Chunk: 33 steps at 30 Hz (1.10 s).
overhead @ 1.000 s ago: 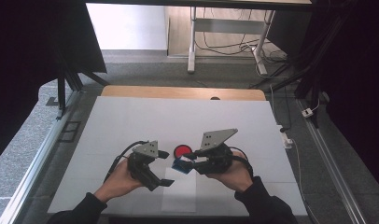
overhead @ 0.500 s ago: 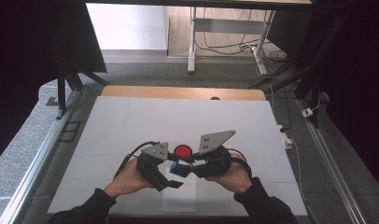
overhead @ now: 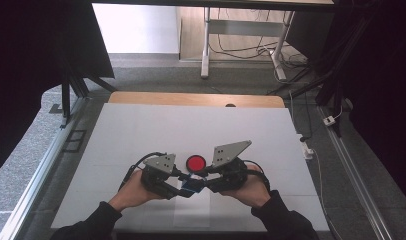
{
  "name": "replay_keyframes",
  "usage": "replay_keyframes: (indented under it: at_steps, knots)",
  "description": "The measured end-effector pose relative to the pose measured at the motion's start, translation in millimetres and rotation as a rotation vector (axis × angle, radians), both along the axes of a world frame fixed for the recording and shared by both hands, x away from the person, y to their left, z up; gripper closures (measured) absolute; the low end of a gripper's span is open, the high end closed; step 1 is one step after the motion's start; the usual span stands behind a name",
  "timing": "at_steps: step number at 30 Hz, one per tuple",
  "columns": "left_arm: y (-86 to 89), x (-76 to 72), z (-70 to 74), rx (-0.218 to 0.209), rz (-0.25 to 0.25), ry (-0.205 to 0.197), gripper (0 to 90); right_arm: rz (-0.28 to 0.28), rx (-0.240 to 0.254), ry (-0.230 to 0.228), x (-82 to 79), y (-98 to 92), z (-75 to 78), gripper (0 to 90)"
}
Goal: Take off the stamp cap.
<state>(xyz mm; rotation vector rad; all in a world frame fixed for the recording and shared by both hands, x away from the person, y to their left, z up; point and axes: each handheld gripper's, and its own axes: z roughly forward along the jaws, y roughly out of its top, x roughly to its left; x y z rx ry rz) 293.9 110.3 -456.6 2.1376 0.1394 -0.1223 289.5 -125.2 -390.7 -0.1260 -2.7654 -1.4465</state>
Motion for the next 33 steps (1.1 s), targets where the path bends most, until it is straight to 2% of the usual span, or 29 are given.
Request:
replay_keyframes:
  at_steps: [6,13,23,29,30,31,33]
  knots:
    - [0.8,-0.8,-0.8,-0.003,-0.017,-0.004,59.9,0.001,-0.001,0.002,0.2,-0.2,0.0,71.6]
    - [2.6,-0.4,-0.3,-0.032,-0.038,0.006,66.2,0.003,0.001,0.005,0.2,-0.3,0.3,71.6]
    - [5.3,1.0,-0.6,-0.064,-0.056,0.014,68.0,0.009,0.014,0.005,-0.1,-1.2,2.0,71.7]
    - [5.4,1.5,-0.2,-0.059,-0.053,0.046,68.7,0.012,0.016,0.008,-0.2,-1.0,1.9,71.7]
    - [5.8,2.2,-0.2,-0.054,-0.053,0.05,68.8,0.011,0.016,0.005,-0.4,-0.8,1.8,71.7]
    - [5.8,2.5,-0.3,-0.056,-0.046,0.061,68.8,0.01,0.016,-0.017,-2.0,-0.3,1.9,71.7]
    - [6.0,2.4,-0.1,-0.052,-0.044,0.059,68.9,0.007,0.013,-0.026,-3.1,0.3,2.1,71.7]
